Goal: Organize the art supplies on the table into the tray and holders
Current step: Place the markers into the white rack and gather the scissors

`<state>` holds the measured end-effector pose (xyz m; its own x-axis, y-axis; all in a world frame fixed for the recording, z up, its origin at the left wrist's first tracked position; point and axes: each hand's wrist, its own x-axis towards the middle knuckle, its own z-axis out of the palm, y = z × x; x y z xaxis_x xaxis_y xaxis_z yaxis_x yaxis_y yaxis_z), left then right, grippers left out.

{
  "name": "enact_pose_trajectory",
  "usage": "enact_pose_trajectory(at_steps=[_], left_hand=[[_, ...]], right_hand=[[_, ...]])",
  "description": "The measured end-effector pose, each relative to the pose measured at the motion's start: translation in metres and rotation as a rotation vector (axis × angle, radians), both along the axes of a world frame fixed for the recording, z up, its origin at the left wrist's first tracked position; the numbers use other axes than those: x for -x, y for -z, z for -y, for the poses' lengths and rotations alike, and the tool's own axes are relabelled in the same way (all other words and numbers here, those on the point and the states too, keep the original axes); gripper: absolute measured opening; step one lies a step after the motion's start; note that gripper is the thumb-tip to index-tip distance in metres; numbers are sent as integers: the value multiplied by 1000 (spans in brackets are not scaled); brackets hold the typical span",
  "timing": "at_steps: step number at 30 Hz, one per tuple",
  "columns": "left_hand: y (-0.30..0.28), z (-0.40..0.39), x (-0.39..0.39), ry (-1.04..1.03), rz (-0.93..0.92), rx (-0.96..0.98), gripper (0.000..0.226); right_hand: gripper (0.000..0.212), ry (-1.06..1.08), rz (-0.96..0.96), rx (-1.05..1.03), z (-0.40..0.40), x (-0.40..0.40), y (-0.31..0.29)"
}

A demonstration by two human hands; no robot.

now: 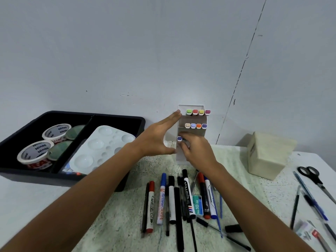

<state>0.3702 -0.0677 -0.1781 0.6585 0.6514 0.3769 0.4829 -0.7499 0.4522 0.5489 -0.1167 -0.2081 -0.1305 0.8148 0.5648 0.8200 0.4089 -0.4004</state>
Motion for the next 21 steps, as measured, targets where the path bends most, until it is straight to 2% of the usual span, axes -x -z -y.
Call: enact_pose_trajectory(at_steps=[4, 7, 10, 14, 17, 19, 21], left_hand=[[3, 3, -5, 1, 73, 6, 103], [9, 7, -10, -13, 179, 84, 96], [20, 12, -20, -70, 354, 215, 90], [37, 13, -31, -227, 596, 512, 74], [45, 13, -33, -256, 649, 603, 53], [45, 18, -36, -260, 714, 647, 38], [46, 22, -41, -257, 784, 690, 34]], right_hand=[[23, -14, -9, -123, 9, -5, 1], [23, 5, -108, -298, 15, -13, 5], [15, 49, -248, -375, 21, -20, 9], [31, 182, -580, -225, 22, -25, 17], [47, 194, -733, -7, 14, -29, 22], [50, 138, -834, 114, 11, -28, 25], [42, 73, -905, 142, 12, -25, 29]])
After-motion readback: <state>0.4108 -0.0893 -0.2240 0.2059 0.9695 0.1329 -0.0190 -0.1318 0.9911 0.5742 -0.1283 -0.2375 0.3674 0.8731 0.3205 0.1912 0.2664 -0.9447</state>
